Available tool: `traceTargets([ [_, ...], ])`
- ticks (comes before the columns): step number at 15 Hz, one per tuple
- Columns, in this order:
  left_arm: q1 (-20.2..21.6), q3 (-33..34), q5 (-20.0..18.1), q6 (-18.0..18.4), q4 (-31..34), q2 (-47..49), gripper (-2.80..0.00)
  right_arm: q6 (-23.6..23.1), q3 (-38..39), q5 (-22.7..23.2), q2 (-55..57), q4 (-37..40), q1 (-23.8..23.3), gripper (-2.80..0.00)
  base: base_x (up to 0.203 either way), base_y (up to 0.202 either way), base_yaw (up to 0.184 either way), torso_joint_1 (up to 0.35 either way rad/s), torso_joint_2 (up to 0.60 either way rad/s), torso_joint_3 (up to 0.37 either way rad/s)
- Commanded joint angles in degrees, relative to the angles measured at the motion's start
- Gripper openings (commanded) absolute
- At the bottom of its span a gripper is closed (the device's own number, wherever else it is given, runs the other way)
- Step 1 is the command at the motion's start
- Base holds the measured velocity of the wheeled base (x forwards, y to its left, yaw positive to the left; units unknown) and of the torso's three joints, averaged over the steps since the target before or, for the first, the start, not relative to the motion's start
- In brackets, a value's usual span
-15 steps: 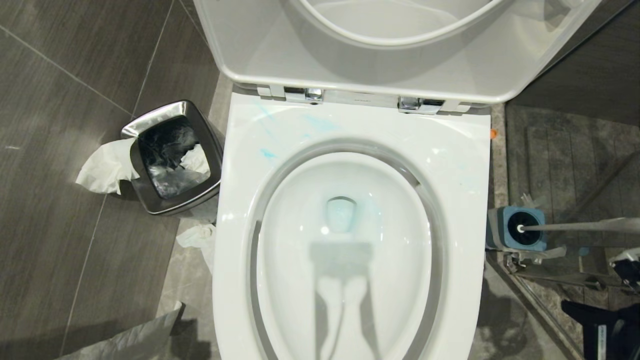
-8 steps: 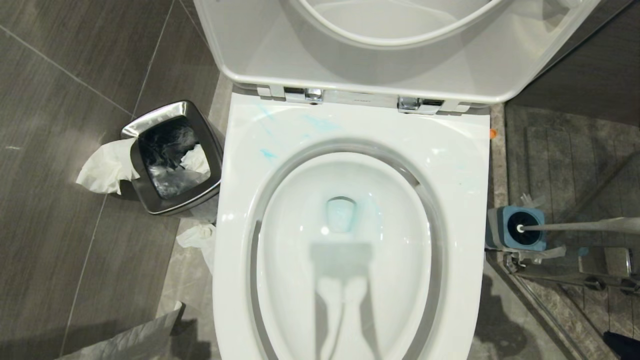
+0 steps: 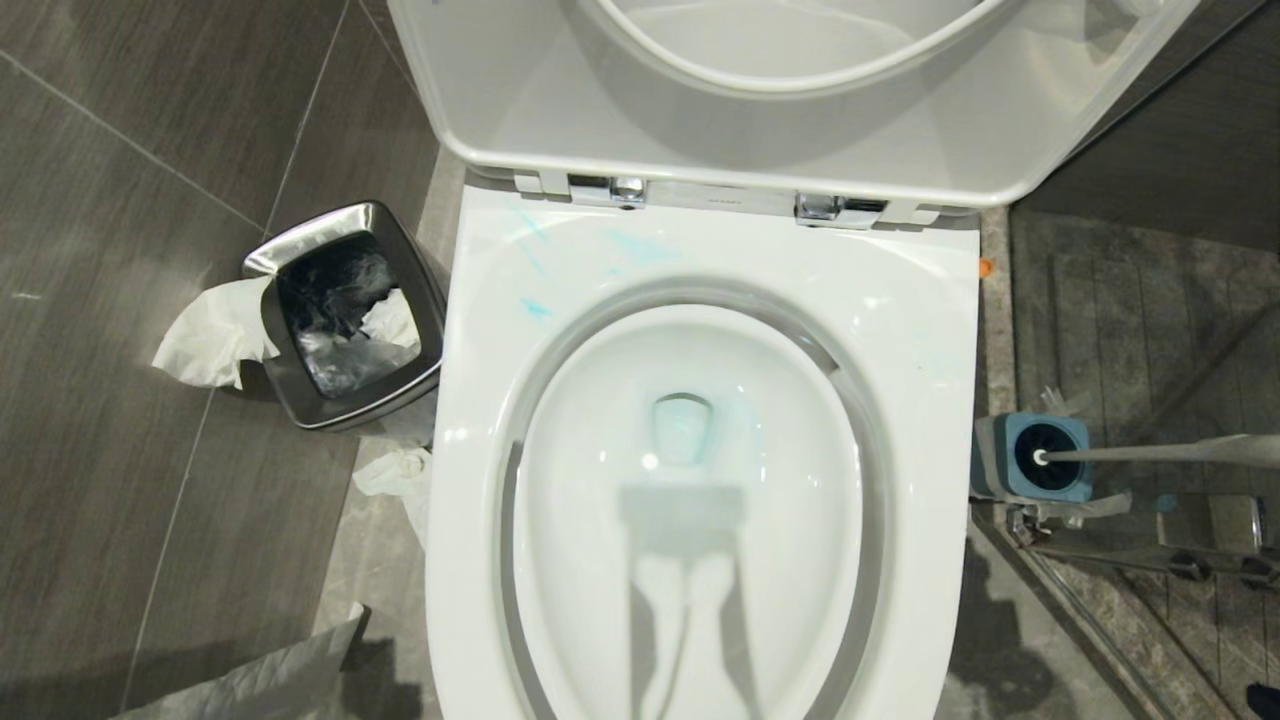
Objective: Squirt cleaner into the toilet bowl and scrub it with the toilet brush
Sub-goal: Scrub the toilet bowl
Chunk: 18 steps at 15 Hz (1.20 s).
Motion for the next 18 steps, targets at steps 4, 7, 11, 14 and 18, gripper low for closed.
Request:
traceTargets([
  [4, 0.1, 0.0, 0.0, 0.0, 0.0, 0.0, -2.80, 1.7, -1.3, -0.5, 6.2, -1.5, -0.3, 0.00, 0.000, 0.000, 0.000, 0.000, 0.00, 0.000],
  [7, 0.1, 0.0, 0.0, 0.0, 0.0, 0.1, -2.80, 3.4, -2.6, -0.6, 12.2, -6.9, -0.3, 0.00, 0.000, 0.000, 0.000, 0.000, 0.00, 0.000],
  [11, 0.1, 0.0, 0.0, 0.0, 0.0, 0.0, -2.80, 0.8, -3.9, -0.5, 14.1, -7.5, -0.3, 0.00, 0.000, 0.000, 0.000, 0.000, 0.00, 0.000],
  [14, 0.0, 0.0, 0.0, 0.0, 0.0, 0.1, -2.80, -2.3, -5.1, -0.5, 15.3, -7.8, -0.3, 0.00, 0.000, 0.000, 0.000, 0.000, 0.00, 0.000],
  [18, 0.1, 0.0, 0.0, 0.0, 0.0, 0.1, -2.80, -1.7, -6.6, -0.8, 22.5, -16.2, -0.4, 0.00, 0.000, 0.000, 0.000, 0.000, 0.00, 0.000],
])
